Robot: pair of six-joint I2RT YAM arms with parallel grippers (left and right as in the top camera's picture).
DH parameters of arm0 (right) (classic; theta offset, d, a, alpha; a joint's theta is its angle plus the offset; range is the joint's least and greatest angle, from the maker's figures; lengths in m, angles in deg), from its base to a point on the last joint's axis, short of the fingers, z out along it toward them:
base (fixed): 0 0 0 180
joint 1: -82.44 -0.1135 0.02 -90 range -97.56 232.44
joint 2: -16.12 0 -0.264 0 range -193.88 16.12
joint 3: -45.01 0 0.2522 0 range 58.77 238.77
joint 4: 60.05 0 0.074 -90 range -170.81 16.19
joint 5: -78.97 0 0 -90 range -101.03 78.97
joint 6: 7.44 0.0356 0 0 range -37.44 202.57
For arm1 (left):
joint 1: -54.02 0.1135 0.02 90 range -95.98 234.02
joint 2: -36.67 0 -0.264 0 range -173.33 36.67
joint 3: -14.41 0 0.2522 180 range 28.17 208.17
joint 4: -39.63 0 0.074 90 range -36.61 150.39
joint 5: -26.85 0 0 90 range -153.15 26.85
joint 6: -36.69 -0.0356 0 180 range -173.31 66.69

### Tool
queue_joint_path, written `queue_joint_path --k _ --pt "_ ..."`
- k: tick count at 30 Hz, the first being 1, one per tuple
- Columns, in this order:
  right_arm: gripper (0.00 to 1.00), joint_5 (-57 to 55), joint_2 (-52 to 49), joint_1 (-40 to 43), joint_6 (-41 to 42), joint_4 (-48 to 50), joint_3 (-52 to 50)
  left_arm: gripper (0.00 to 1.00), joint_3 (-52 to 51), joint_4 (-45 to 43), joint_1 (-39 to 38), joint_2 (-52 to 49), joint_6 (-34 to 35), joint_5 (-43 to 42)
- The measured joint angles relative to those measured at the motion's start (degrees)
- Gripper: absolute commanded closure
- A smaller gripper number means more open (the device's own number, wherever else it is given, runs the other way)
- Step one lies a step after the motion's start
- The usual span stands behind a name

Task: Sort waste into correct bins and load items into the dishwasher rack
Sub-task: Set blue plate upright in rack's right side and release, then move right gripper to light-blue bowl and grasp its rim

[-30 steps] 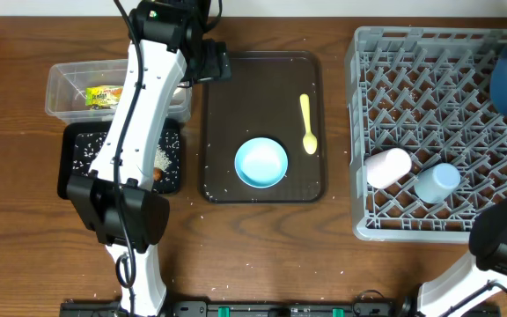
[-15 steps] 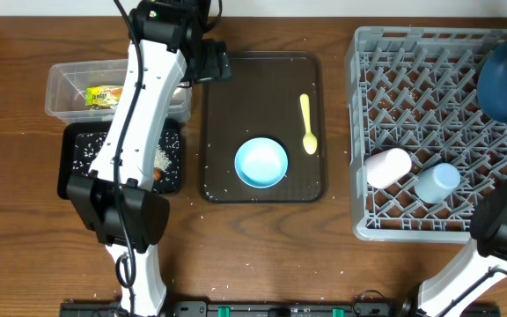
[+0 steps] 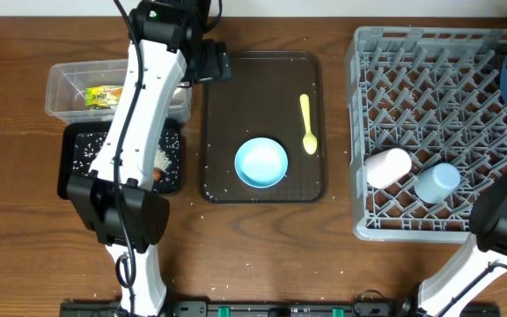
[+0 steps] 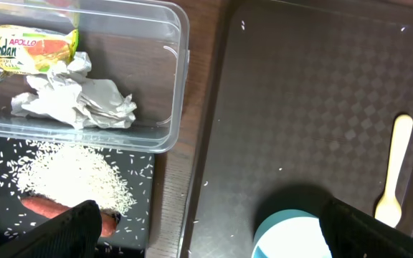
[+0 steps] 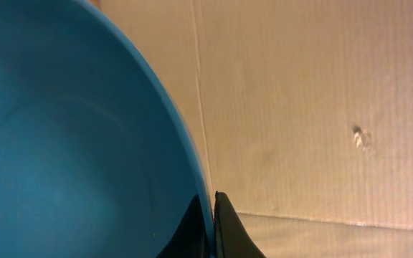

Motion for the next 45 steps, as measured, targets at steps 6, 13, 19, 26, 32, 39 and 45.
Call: queue_joint_path --k 6,13,19,26,32,39,45 --pt "0.99 2.1 0.0 0.35 -4.59 0.5 0.0 0.01 0.02 0.02 0.0 0.0 0.0 0.0" --pt "0.99 4.61 -0.07 1.9 -7.65 -1.29 0.0 0.01 0.02 0.02 0.0 0.0 0.0 0.0" --pt "0.99 8.33 0.13 2.6 -8.0 -4.09 0.76 0.01 0.02 0.02 0.0 0.0 0.0 0.0" --pt "0.67 13.84 0.61 1.2 -7.41 -9.84 1.03 0.0 0.02 0.02 0.0 -0.02 0.0 0.0" --pt "0.39 20.44 0.31 -3.78 -7.15 -16.09 0.61 0.01 0.02 0.02 0.0 0.0 0.0 0.0" --pt "0.01 23.54 0.13 -8.04 -3.26 -16.31 0.42 0.01 0.02 0.02 0.0 -0.02 0.0 0.0" --pt "0.01 24.15 0.15 -10.19 4.72 -14.19 0.42 0.01 0.02 0.02 0.0 0.0 0.0 0.02"
